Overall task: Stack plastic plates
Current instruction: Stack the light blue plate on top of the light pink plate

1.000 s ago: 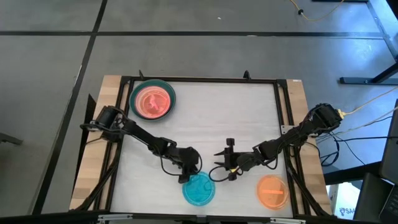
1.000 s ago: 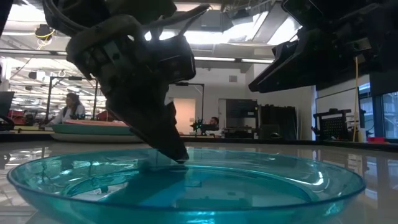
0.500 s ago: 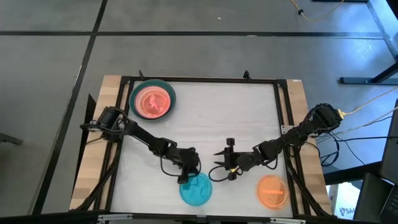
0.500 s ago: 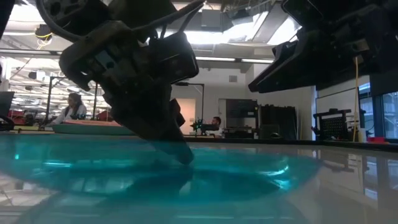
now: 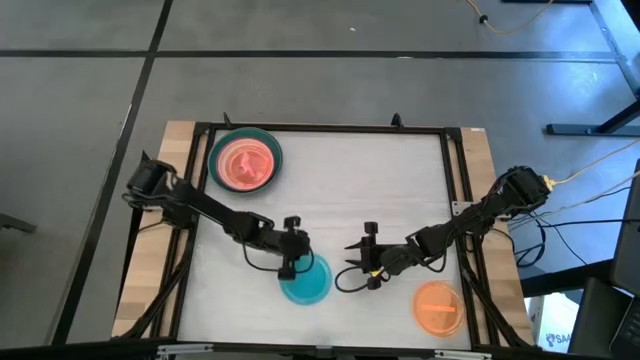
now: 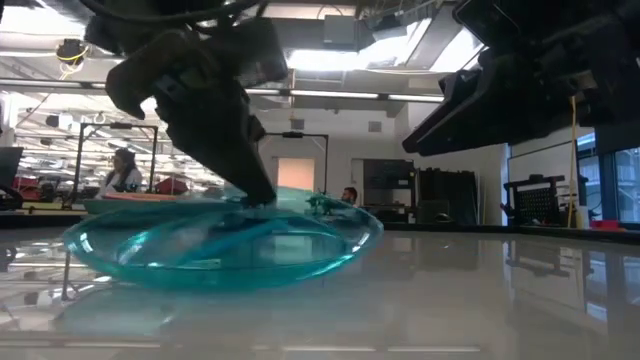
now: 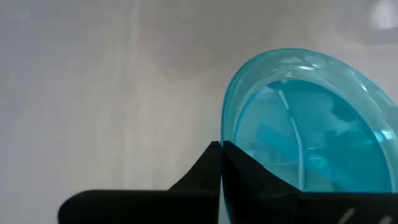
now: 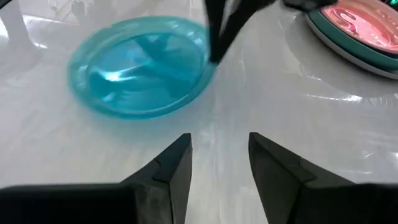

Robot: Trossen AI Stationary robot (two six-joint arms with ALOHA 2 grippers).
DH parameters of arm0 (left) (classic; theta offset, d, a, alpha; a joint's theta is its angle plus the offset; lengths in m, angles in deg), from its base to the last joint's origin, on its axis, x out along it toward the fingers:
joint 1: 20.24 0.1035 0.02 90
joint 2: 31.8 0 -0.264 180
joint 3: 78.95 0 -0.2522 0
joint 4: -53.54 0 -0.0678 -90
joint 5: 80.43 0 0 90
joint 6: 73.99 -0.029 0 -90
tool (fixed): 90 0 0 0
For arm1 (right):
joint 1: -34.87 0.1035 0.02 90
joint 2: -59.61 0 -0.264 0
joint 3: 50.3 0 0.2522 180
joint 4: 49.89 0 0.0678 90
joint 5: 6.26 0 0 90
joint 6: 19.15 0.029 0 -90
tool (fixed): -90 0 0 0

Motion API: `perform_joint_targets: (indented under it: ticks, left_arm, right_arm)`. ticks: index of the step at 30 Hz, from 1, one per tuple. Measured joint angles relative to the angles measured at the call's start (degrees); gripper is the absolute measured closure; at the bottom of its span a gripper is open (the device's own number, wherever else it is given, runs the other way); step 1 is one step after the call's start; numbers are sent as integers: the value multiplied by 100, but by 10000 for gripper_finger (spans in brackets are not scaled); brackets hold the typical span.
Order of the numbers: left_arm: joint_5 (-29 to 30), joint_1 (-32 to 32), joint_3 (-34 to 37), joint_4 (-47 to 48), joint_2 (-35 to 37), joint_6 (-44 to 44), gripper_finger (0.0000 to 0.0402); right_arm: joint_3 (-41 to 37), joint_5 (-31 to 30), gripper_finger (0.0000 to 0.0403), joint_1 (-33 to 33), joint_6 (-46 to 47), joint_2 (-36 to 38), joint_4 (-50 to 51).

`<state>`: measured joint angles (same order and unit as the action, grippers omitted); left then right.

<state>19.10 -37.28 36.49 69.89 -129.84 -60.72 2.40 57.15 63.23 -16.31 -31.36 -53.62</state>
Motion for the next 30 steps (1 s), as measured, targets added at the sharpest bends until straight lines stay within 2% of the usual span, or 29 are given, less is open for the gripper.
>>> perform_joint_targets:
  ticks: [6,12,18,21,26,30]
  left_arm:
    - [592,84,395,476,835,-110,400]
    - [825,585,1262,437,2203,-143,400]
    - [1382,1436,1883,465,3581,-207,400]
    - [1933,1937,2031,474,4104,-235,400]
    - [2855,2768,2047,624,4666,-482,400]
    - [3319,3431,2049,1061,4838,-721,401]
  right_arm:
    - [0,0,253,0,12,0,73]
    - [0,0,253,0,55,0,102]
    - [0,-155,253,-85,86,0,89]
    - [0,-136,253,-187,160,0,105]
    - [0,-118,253,-297,307,0,159]
    - [0,-87,253,-289,320,0,203]
